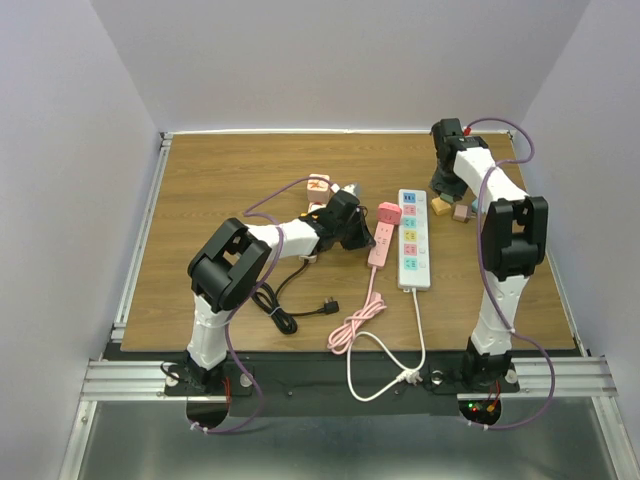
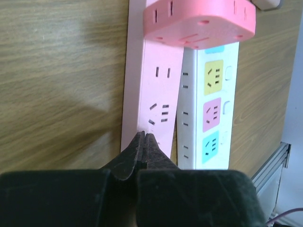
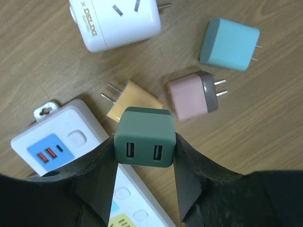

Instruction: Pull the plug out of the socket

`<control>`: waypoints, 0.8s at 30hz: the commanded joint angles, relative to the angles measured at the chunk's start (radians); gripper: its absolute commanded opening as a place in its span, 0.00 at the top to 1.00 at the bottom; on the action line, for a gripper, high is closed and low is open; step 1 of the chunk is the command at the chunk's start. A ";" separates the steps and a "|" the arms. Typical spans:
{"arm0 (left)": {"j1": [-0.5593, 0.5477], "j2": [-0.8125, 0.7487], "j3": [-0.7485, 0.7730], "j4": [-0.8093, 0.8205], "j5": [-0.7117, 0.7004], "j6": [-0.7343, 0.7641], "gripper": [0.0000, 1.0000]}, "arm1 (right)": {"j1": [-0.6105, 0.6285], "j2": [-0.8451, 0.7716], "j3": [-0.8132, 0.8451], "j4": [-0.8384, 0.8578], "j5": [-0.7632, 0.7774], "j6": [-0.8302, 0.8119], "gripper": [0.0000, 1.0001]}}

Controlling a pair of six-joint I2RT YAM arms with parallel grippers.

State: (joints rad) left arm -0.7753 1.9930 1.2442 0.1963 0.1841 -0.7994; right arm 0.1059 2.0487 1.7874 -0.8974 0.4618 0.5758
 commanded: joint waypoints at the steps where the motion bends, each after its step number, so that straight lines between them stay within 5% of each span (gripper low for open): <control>1: -0.015 -0.075 -0.025 -0.034 0.018 0.034 1.00 | -0.021 0.033 0.084 0.034 0.022 -0.020 0.79; 12: -0.015 -0.077 -0.022 -0.021 0.048 0.055 1.00 | -0.029 -0.057 0.073 0.043 -0.120 -0.077 0.00; 16: -0.015 -0.063 -0.009 -0.020 0.054 0.060 1.00 | -0.005 -0.162 0.011 0.055 -0.312 -0.114 0.00; 24: -0.015 -0.030 0.021 -0.020 0.064 0.055 1.00 | 0.104 -0.216 -0.094 0.075 -0.439 -0.070 0.00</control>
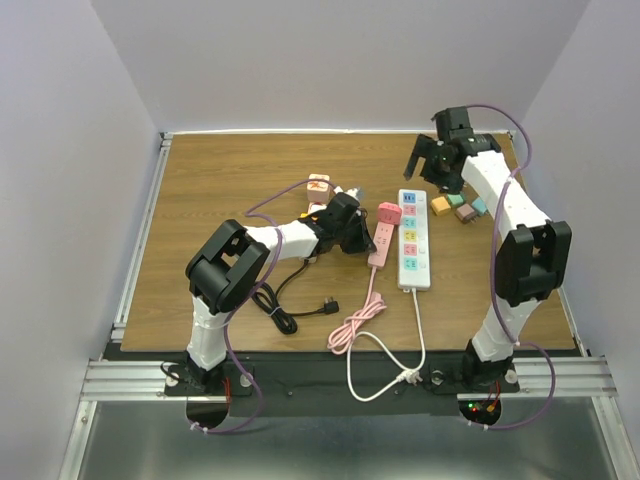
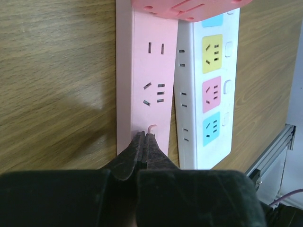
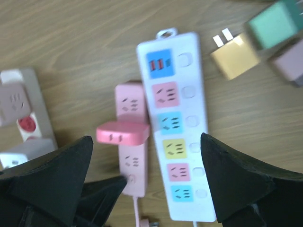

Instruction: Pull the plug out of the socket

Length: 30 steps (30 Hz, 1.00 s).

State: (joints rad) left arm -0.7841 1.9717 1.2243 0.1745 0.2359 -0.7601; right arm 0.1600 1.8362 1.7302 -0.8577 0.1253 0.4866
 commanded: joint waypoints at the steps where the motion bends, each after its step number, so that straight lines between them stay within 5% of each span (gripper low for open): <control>1: -0.004 -0.007 0.044 0.003 0.014 0.015 1.00 | 0.061 0.000 -0.037 0.037 -0.111 0.020 0.00; 8: -0.004 -0.011 0.047 0.002 0.011 0.010 1.00 | 0.147 0.075 0.011 0.049 -0.119 -0.009 0.01; 16: -0.004 -0.028 0.029 0.005 0.005 0.010 1.00 | 0.176 0.046 -0.052 0.160 -0.019 -0.388 0.00; 30: -0.004 -0.051 0.032 0.006 0.002 0.002 1.00 | 0.174 0.093 -0.090 0.194 -0.251 -0.549 0.13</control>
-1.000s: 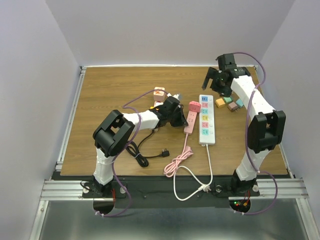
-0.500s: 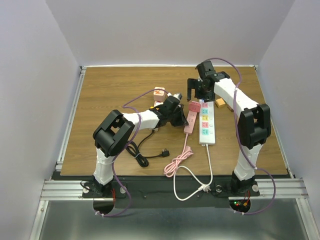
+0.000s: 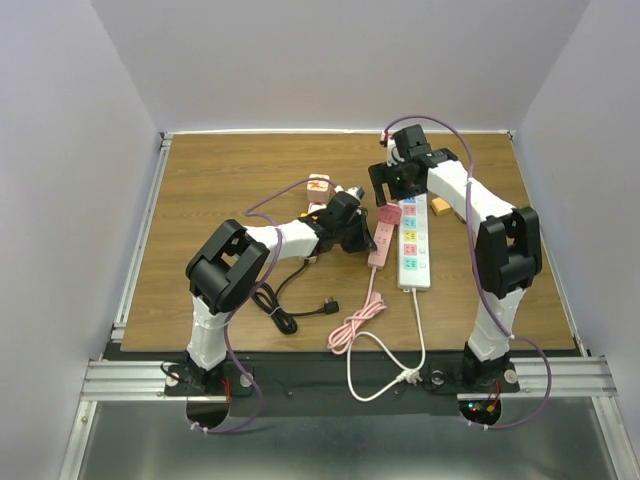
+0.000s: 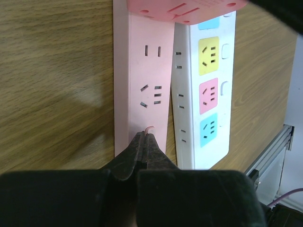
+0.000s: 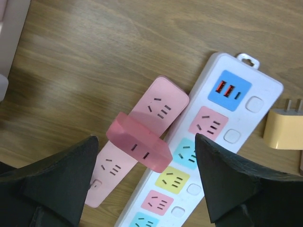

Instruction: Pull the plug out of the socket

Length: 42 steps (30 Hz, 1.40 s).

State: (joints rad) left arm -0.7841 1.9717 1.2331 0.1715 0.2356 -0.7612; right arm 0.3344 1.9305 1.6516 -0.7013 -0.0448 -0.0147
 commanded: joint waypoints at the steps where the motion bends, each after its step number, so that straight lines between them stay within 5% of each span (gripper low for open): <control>1: -0.003 -0.051 0.023 0.010 0.001 0.003 1.00 | 0.000 0.002 -0.015 0.034 -0.090 -0.048 0.14; 3: -0.003 -0.051 0.023 0.010 0.004 0.000 1.00 | 0.000 0.015 -0.013 0.033 -0.102 -0.048 0.19; 6: -0.003 -0.059 0.020 0.010 0.004 -0.003 1.00 | 0.002 0.036 -0.015 0.025 -0.106 -0.047 0.41; 8: -0.003 -0.069 0.020 0.010 0.004 -0.006 1.00 | 0.000 0.045 -0.016 0.025 -0.112 -0.047 0.59; 9: -0.003 -0.077 0.022 0.011 0.005 -0.007 1.00 | 0.000 0.051 -0.016 0.023 -0.110 -0.045 0.82; 10: -0.001 -0.082 0.023 0.010 0.005 -0.009 1.00 | 0.000 0.056 -0.015 0.023 -0.103 -0.041 0.89; 12: -0.003 -0.086 0.032 0.010 0.005 -0.010 1.00 | 0.000 0.065 -0.007 0.013 -0.104 -0.037 0.87; 17: 0.000 -0.106 0.048 0.005 0.007 -0.012 1.00 | 0.002 0.062 -0.019 -0.026 -0.099 -0.019 0.58; 23: 0.014 -0.120 0.039 0.005 0.008 -0.013 1.00 | 0.000 0.018 -0.013 -0.033 0.005 0.013 0.45; 27: 0.017 -0.117 0.034 0.005 0.008 -0.016 1.00 | 0.002 0.002 0.014 -0.089 0.008 0.045 0.45; 30: 0.017 -0.111 0.032 0.013 0.011 -0.018 1.00 | 0.003 0.005 -0.019 -0.099 -0.015 0.062 0.56; 34: 0.017 -0.070 0.063 0.016 0.018 -0.016 1.00 | 0.008 0.018 -0.049 -0.128 -0.061 0.107 1.00; 42: 0.016 0.041 0.166 -0.029 -0.004 0.014 1.00 | 0.051 -0.109 -0.108 0.020 -0.096 0.205 1.00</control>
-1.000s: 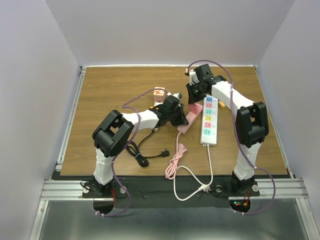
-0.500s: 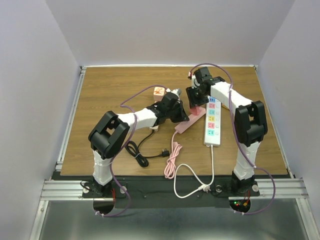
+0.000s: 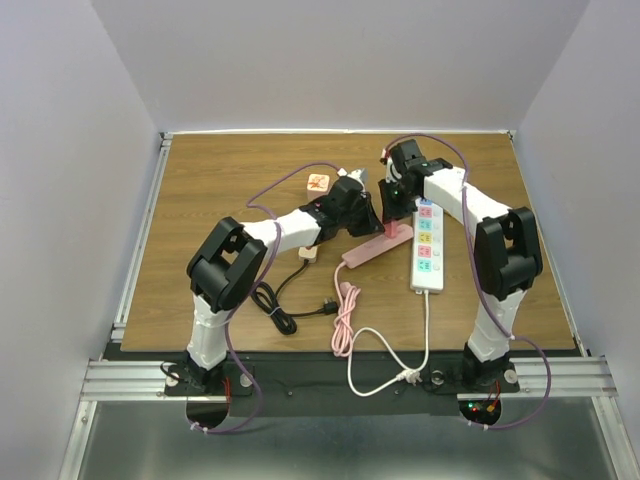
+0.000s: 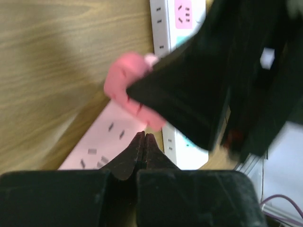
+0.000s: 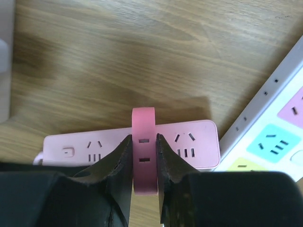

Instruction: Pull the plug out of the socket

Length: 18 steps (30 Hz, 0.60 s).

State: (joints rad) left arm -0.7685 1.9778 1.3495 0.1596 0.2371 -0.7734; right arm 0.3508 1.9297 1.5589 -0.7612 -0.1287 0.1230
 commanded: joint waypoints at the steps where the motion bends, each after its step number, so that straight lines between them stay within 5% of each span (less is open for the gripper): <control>1: 0.000 0.055 0.046 -0.022 -0.012 0.025 1.00 | 0.039 -0.121 -0.026 0.111 -0.008 0.078 1.00; 18: -0.041 0.125 -0.064 -0.098 -0.067 0.003 1.00 | 0.080 -0.137 -0.013 0.270 0.267 0.214 1.00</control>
State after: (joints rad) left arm -0.7719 2.0605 1.3083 0.2447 0.1963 -0.7891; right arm 0.4206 1.8217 1.4708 -0.7116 0.0544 0.2581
